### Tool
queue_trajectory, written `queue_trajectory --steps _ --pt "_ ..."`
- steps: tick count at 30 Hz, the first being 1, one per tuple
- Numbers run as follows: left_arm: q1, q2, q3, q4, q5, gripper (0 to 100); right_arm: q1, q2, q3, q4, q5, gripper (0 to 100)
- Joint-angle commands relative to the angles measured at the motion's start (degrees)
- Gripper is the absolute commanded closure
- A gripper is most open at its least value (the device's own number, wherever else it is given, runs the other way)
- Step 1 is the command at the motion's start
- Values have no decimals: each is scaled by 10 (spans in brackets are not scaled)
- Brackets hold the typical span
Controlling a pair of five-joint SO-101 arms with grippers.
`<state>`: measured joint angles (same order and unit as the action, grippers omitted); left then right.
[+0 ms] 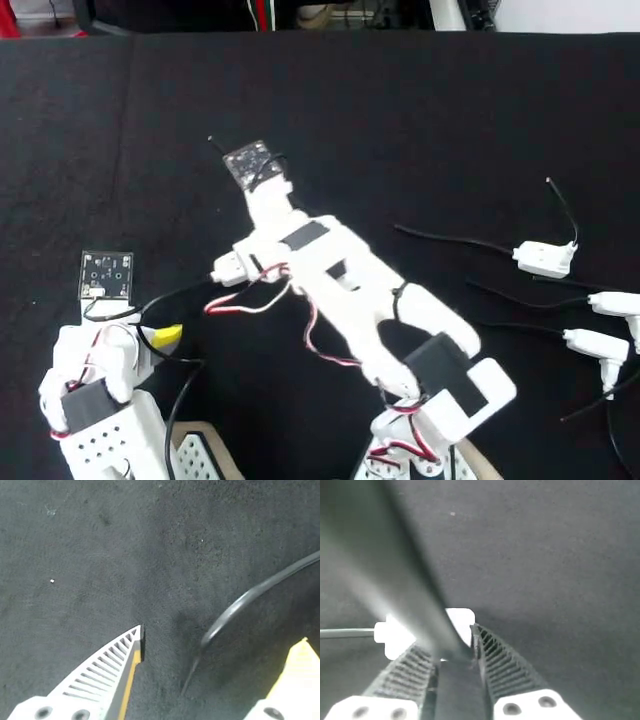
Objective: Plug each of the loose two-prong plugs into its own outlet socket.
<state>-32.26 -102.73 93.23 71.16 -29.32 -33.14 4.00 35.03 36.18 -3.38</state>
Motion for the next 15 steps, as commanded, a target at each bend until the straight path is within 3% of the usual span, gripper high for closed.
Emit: queue_trajectory --steps 1,7,15 --pt "-2 -1 0 -4 -27 572 92 -31 15 34 39 986" --pt "-1 -1 0 -4 -28 572 205 -107 55 37 134 986" --pt "0 -1 0 -4 -28 572 478 -121 78 32 313 986"
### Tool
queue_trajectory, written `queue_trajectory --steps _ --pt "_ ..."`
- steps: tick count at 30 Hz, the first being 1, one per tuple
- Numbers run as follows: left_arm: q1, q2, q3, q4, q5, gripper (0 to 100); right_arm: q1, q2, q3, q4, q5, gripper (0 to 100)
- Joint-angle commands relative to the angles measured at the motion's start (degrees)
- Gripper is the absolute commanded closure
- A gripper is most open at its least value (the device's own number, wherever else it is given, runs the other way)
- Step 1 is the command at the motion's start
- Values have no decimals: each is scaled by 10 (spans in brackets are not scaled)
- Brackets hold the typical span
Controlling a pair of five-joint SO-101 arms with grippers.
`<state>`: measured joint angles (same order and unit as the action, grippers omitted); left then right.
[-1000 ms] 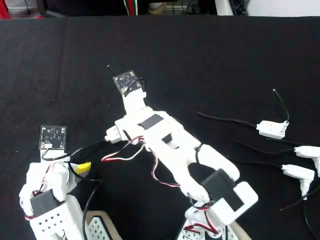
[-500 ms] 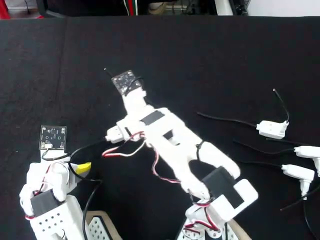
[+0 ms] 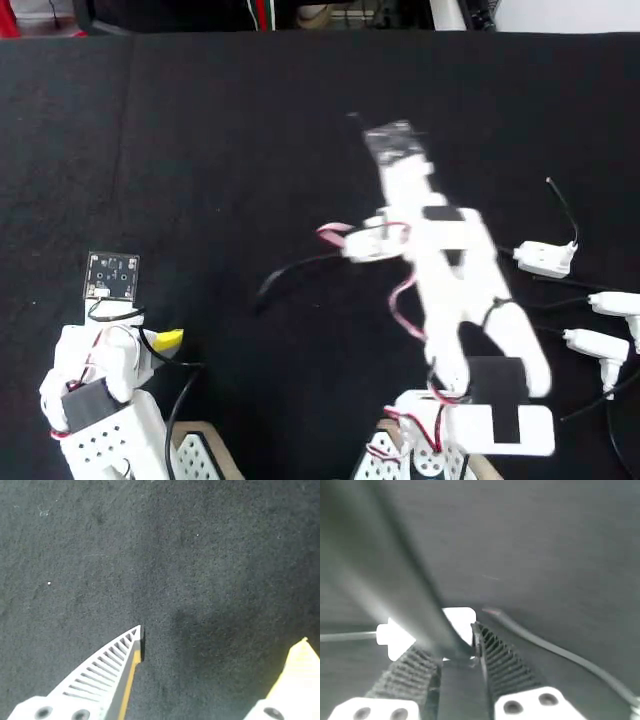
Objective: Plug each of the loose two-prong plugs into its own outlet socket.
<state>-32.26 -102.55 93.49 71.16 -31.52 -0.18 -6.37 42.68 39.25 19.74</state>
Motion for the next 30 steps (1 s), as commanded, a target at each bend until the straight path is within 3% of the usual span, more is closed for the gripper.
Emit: queue_trajectory --steps 1,7,13,18,23,26,30 --pt "0 -3 -2 -4 -6 572 184 -18 0 -5 104 986" --pt "0 -3 -2 -4 -6 572 360 -15 4 -58 212 985" --pt "0 -3 -2 -3 -6 572 454 -15 3 -64 276 984" --pt "0 -3 -2 -3 -6 572 462 -16 14 -58 276 954" --pt "0 -3 -2 -3 -6 572 438 -21 28 -46 275 742" --pt "0 -3 -2 -3 -6 572 414 -33 5 33 270 668" --pt "0 -3 -1 -3 -6 572 372 -91 -47 189 203 675"
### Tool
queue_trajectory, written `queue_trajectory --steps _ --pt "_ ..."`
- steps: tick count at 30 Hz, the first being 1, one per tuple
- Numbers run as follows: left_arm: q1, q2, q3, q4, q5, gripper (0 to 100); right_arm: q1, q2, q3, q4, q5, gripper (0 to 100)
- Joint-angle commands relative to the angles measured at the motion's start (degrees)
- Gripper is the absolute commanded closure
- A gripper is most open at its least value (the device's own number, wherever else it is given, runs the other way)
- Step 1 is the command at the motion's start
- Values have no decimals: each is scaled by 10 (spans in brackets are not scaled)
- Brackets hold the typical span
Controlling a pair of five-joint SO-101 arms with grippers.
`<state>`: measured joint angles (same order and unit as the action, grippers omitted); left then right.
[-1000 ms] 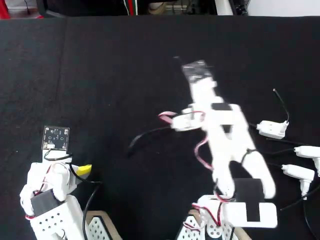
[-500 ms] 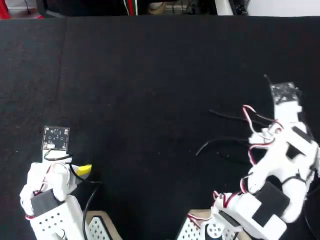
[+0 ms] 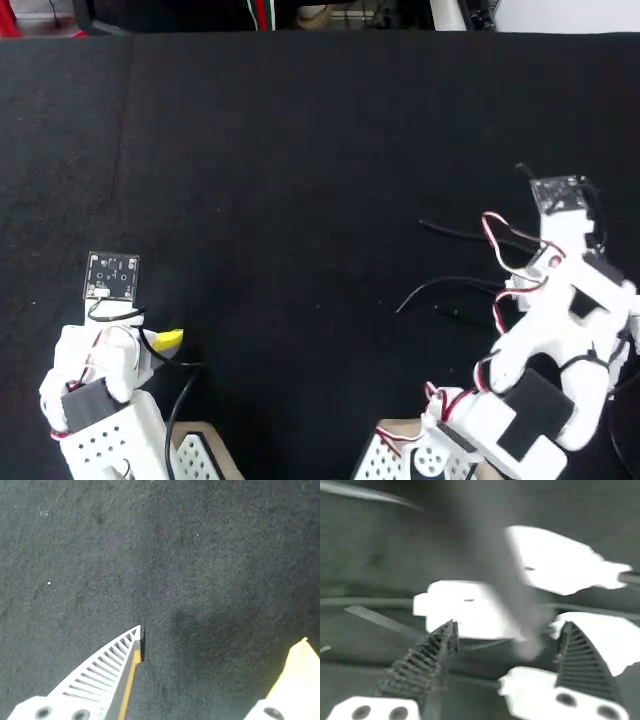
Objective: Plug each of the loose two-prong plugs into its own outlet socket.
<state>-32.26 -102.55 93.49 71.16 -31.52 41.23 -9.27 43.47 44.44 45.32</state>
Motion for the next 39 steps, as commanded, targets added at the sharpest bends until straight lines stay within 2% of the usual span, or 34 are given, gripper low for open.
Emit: queue_trajectory --steps 1,3,8,11,15,20,25,28,33,39 --pt "0 -3 -1 -3 -6 572 -52 -83 -66 177 -64 689" --pt "0 -3 -1 -3 -6 572 -70 -131 -85 252 -78 747" --pt "26 -3 4 -1 -6 573 -111 -271 -87 382 -97 982" --pt "65 -3 0 2 -5 584 -145 -356 -58 414 -96 956" --pt "131 -3 -1 2 -4 727 -229 -472 43 392 -96 953" --pt "182 -3 -1 -3 -4 894 -317 -644 224 275 -97 953" --pt "191 -3 -2 -1 -4 945 -360 -851 426 135 -97 953" --pt "196 -3 -13 2 1 970 -368 -979 531 107 -98 953" --pt "196 -4 -37 -18 73 970 -367 -953 518 129 -225 953" --pt "211 -20 -41 -43 141 970 -368 -956 532 192 -327 953"
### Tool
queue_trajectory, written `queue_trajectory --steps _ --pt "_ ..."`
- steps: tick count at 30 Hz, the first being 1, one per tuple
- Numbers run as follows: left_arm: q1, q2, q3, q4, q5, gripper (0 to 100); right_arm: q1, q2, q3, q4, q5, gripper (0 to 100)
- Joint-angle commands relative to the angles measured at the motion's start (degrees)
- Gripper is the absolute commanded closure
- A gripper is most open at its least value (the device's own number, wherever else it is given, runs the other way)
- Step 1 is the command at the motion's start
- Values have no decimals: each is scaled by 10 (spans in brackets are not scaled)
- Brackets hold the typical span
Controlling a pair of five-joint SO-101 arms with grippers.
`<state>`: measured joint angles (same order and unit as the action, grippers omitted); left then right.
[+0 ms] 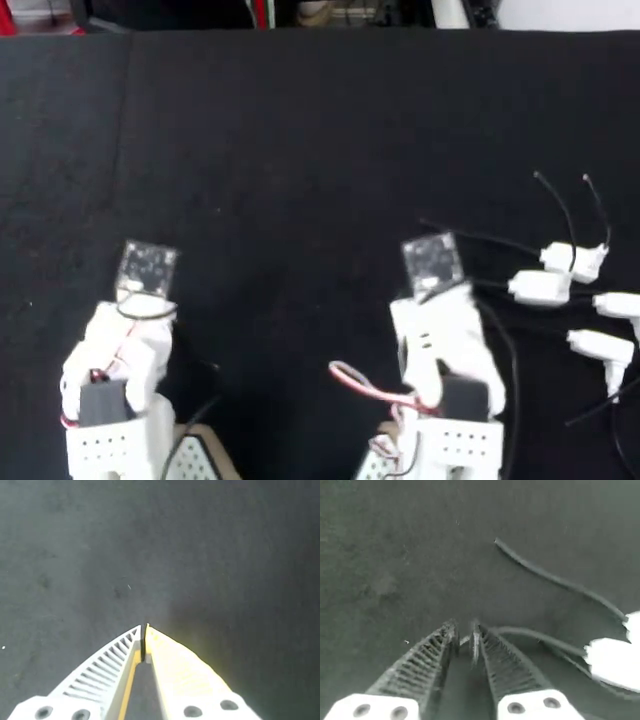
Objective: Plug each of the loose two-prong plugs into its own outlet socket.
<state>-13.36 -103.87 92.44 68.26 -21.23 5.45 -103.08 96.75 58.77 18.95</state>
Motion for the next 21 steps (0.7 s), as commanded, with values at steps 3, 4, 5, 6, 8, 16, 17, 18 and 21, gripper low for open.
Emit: queue_trajectory --steps 3,4,5,6,8,16,17,18,21 --pt "78 -5 -4 -12 66 970 -11 -25 -1 97 -98 952" --pt "95 -5 11 -13 77 970 -11 -28 -1 112 -105 952" --pt "103 -5 21 -14 83 970 -10 -29 -1 127 -105 952" --pt "107 -5 26 -17 84 970 -7 -32 -1 140 -101 952" --pt "108 -5 31 -18 84 970 -6 -36 -1 150 -89 952" --pt "112 -4 49 -12 87 970 -7 -36 -1 150 -88 952" --pt "112 -4 49 -12 88 971 -7 -36 -1 150 -88 952" --pt "111 -4 49 -12 90 971 -7 -36 -1 150 -88 952" --pt "109 -5 49 -18 141 971 -7 -36 -1 150 -88 952"
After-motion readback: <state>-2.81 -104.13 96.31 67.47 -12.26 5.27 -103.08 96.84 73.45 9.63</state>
